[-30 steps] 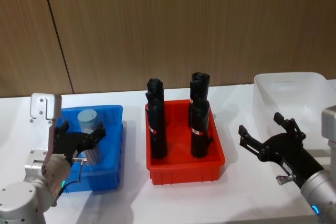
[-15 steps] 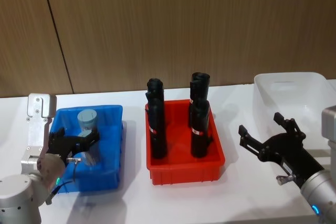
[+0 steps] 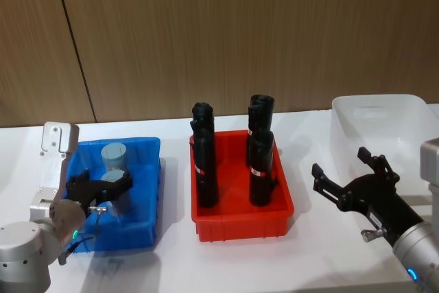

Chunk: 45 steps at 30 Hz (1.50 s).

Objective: Pick the cotton swabs from the blue box and place them into the white box.

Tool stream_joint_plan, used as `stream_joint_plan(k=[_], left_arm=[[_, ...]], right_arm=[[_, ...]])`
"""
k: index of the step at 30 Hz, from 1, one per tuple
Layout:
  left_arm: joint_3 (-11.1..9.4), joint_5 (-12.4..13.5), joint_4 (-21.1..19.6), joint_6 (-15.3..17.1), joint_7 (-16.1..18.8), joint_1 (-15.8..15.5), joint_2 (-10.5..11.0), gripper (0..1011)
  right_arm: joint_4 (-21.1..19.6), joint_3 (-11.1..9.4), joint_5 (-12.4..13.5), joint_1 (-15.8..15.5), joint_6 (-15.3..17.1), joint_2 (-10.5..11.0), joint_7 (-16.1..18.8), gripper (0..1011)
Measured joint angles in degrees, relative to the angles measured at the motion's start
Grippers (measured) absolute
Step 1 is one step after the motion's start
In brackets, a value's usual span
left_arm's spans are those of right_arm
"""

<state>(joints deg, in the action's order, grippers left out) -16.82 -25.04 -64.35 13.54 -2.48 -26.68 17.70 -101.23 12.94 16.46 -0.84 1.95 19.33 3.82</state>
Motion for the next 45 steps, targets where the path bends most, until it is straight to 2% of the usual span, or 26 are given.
stream_joint_plan(k=[15, 26, 34, 38, 41, 45], left_arm=[[-0.10, 2.37, 4.69, -0.67, -5.09, -2.54, -0.76, 1004], [-0.30, 3.21, 7.68, -1.07, -7.50, -3.90, -1.32, 1004], [-0.42, 4.11, 8.40, -1.08, -8.25, -4.27, -1.46, 859], [-0.47, 4.77, 8.03, -1.04, -8.35, -4.22, -1.40, 708], [-0.48, 5.33, 7.16, -0.89, -8.36, -3.95, -1.23, 671], [-0.48, 6.23, 5.38, -0.60, -8.33, -3.41, -0.89, 671]], right_arm=[[0.00, 0.00, 0.00, 0.00, 0.00, 0.00, 0.00, 1002], [0.00, 0.00, 0.00, 0.00, 0.00, 0.00, 0.00, 1002], [0.00, 0.00, 0.00, 0.00, 0.00, 0.00, 0.00, 1002], [0.00, 0.00, 0.00, 0.00, 0.00, 0.00, 0.00, 1002], [0.00, 0.00, 0.00, 0.00, 0.00, 0.00, 0.00, 1002], [0.00, 0.00, 0.00, 0.00, 0.00, 0.00, 0.00, 1002]])
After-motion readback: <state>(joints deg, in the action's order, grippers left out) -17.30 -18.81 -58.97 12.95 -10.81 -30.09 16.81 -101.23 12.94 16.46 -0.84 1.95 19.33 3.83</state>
